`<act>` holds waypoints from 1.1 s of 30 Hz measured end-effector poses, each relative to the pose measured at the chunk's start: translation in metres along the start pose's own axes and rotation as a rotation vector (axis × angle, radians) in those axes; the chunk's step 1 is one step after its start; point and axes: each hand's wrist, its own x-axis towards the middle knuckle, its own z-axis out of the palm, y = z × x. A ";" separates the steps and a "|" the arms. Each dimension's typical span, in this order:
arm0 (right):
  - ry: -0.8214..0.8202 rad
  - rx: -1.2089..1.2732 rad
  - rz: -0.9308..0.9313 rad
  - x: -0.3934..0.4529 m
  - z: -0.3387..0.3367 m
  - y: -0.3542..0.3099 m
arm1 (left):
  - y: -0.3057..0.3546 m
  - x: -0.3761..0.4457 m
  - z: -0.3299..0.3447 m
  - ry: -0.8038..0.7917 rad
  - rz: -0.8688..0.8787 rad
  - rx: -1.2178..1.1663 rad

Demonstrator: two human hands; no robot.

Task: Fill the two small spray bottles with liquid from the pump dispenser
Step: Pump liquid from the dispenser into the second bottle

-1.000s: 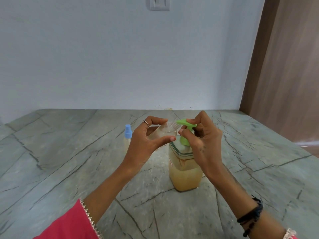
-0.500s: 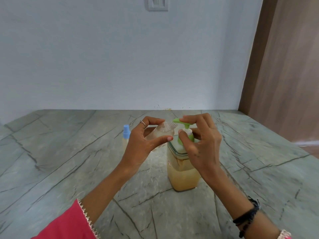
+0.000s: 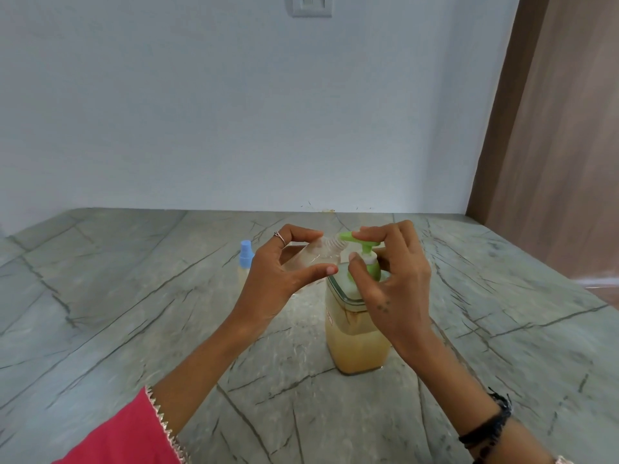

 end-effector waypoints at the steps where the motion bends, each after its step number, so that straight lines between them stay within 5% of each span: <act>1: -0.002 0.005 0.004 0.000 0.000 0.000 | 0.000 0.000 0.000 -0.001 -0.002 -0.007; 33: -0.020 0.094 0.026 0.006 -0.003 -0.004 | 0.006 -0.003 0.003 -0.005 -0.016 -0.054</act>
